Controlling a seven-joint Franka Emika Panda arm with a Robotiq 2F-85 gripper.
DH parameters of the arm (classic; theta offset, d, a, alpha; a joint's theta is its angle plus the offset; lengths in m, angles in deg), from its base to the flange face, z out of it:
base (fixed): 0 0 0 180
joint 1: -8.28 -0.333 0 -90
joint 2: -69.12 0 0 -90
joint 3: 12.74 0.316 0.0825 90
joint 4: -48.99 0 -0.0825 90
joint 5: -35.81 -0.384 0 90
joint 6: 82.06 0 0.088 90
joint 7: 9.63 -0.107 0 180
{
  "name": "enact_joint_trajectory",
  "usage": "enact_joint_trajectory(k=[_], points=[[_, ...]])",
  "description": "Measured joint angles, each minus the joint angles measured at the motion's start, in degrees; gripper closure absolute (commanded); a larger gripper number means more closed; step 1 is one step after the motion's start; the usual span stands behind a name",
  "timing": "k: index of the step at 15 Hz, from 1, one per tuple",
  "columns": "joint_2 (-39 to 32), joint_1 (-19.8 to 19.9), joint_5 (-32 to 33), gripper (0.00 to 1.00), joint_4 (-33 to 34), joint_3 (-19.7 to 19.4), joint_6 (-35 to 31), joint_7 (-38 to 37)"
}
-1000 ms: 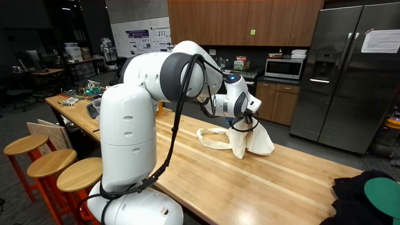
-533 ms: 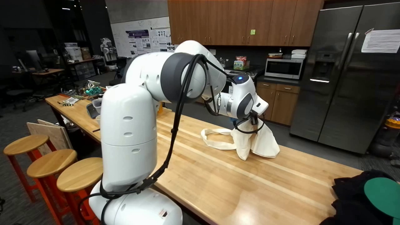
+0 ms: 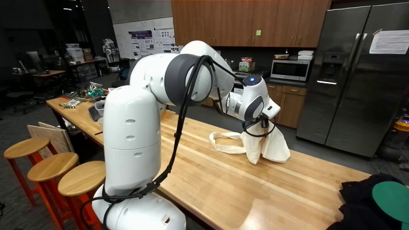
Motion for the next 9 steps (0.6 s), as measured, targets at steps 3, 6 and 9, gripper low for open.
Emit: enact_joint_trajectory(k=[3, 6, 9], points=[[0.0, 0.3, -1.0, 0.99, 0.3, 0.0, 0.1, 0.0], [0.0, 0.5, -1.9, 0.99, 0.6, 0.0, 0.2, 0.1], [0.0, 0.6, -2.1, 0.99, 0.7, 0.0, 0.3, 0.1]])
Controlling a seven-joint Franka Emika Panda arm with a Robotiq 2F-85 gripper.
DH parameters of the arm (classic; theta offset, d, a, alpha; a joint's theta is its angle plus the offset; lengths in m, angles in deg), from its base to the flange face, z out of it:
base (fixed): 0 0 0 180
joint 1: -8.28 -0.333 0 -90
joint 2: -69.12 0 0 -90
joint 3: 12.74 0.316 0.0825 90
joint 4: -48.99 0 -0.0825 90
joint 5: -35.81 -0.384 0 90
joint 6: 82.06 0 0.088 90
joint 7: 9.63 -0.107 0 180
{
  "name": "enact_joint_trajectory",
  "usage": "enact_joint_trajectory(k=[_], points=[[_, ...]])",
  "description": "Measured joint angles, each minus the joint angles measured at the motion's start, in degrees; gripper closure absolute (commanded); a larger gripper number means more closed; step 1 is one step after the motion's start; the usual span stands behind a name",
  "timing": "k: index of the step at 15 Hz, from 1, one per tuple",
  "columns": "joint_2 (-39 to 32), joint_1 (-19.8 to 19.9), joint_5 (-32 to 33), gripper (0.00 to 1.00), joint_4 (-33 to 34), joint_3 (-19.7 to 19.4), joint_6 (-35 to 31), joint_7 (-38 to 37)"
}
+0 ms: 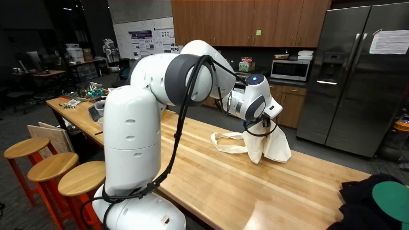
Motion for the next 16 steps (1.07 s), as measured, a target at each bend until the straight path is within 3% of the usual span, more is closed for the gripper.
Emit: enact_joint_trajectory(k=[16], points=[[0.0, -0.5, 0.2, 0.99, 0.6, 1.0, 0.5, 0.0]])
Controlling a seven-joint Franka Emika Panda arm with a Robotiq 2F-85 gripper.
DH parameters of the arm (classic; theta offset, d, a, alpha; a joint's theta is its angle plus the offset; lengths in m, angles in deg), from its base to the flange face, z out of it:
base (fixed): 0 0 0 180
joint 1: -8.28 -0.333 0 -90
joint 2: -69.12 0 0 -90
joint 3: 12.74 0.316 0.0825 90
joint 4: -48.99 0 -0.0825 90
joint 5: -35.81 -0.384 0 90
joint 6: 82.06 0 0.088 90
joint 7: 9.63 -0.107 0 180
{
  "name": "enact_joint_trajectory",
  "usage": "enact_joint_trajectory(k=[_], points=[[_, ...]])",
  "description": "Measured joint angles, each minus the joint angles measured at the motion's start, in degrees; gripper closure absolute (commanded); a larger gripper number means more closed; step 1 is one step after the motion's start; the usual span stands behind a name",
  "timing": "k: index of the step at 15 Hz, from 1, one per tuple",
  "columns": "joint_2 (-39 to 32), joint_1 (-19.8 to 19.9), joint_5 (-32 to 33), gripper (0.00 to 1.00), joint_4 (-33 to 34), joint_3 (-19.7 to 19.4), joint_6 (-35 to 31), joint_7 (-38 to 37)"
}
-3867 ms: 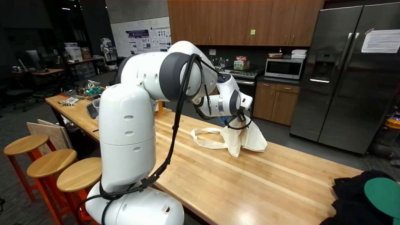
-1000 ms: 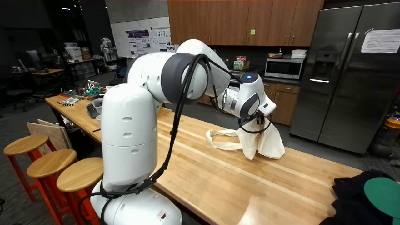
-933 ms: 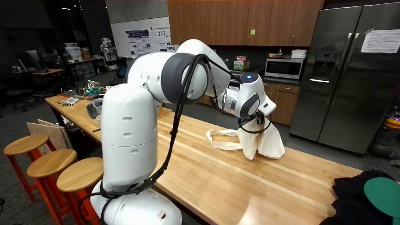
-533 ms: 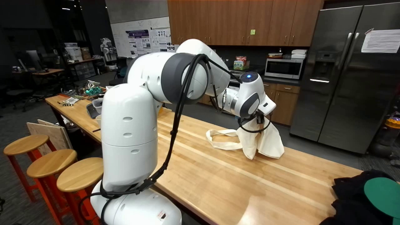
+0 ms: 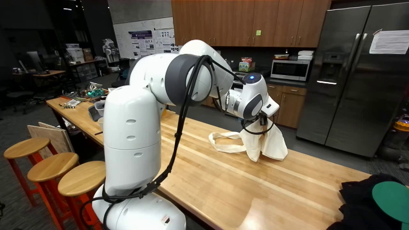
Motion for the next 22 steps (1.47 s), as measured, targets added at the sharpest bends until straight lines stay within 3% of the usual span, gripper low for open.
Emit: enact_joint_trajectory(k=[22], points=[[0.0, -8.0, 7.4, 0.99, -0.1, 1.8, 0.0, -0.1]])
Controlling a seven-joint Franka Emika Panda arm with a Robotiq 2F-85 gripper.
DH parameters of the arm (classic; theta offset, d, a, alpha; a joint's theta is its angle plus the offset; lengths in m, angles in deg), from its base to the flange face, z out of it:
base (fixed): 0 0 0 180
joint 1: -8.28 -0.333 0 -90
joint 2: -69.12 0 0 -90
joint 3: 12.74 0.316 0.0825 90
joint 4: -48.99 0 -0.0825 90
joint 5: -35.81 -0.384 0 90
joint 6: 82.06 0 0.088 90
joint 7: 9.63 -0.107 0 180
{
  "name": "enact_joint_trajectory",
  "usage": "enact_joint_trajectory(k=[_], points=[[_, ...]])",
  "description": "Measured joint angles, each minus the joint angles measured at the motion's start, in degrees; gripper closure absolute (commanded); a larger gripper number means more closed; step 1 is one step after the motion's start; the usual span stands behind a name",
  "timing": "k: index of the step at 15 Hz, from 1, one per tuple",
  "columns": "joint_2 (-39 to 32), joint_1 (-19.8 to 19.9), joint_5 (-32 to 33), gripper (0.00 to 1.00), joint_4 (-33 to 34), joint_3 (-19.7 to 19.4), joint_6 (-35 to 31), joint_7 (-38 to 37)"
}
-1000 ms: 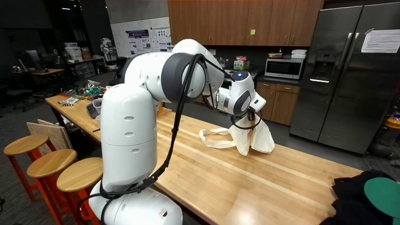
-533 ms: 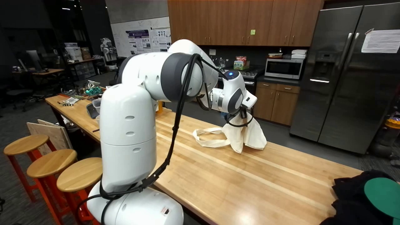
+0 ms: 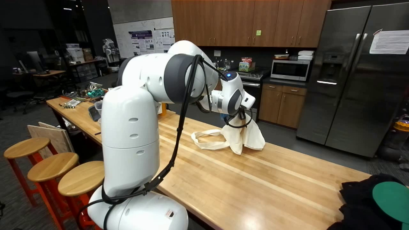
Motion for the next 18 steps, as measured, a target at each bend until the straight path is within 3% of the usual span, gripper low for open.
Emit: enact_joint_trajectory(k=[18], points=[[0.0, -2.9, 2.2, 0.99, -0.1, 0.2, 0.0, 0.0]])
